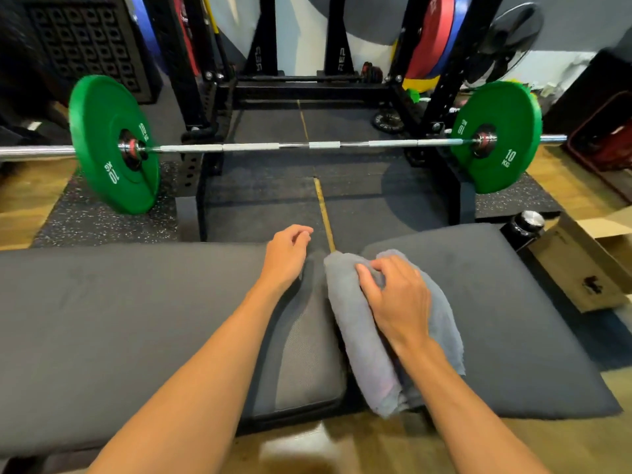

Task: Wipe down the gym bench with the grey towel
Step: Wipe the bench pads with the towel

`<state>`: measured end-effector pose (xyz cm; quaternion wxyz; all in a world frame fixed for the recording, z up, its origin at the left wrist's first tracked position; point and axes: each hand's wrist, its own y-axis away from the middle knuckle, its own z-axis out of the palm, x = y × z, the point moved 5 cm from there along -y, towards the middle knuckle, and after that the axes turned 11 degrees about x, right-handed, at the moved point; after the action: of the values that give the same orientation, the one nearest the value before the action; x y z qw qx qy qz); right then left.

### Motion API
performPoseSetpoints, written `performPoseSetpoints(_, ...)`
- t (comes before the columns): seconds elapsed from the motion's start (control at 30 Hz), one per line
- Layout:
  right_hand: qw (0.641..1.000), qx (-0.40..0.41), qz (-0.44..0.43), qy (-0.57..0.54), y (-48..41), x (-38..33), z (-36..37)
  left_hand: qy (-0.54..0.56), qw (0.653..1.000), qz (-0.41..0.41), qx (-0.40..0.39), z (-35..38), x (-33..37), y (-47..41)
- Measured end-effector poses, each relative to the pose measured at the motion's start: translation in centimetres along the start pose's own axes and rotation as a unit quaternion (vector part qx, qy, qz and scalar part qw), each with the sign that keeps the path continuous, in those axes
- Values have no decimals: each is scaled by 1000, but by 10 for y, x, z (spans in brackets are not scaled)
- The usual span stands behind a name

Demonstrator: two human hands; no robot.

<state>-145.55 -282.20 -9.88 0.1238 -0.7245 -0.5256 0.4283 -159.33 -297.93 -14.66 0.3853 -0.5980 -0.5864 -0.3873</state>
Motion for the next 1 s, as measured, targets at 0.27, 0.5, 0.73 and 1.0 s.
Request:
performPoseSetpoints(0.27,969,-175,-45,171,24,-89,113,-260,963,69,-3,-89,-46,-36)
performPoseSetpoints(0.5,957,-158,-76,230,22,-82,131,-345,921,179,-2,-89,-69,-30)
performPoseSetpoints(0.73,966,-157,-55,198,75,-82,67,-365,919,150,-15,-92,-60,-26)
performPoseSetpoints(1.0,954,-137,-61,258,46,-82,109,-336,922,189,29,-94,-69,-27)
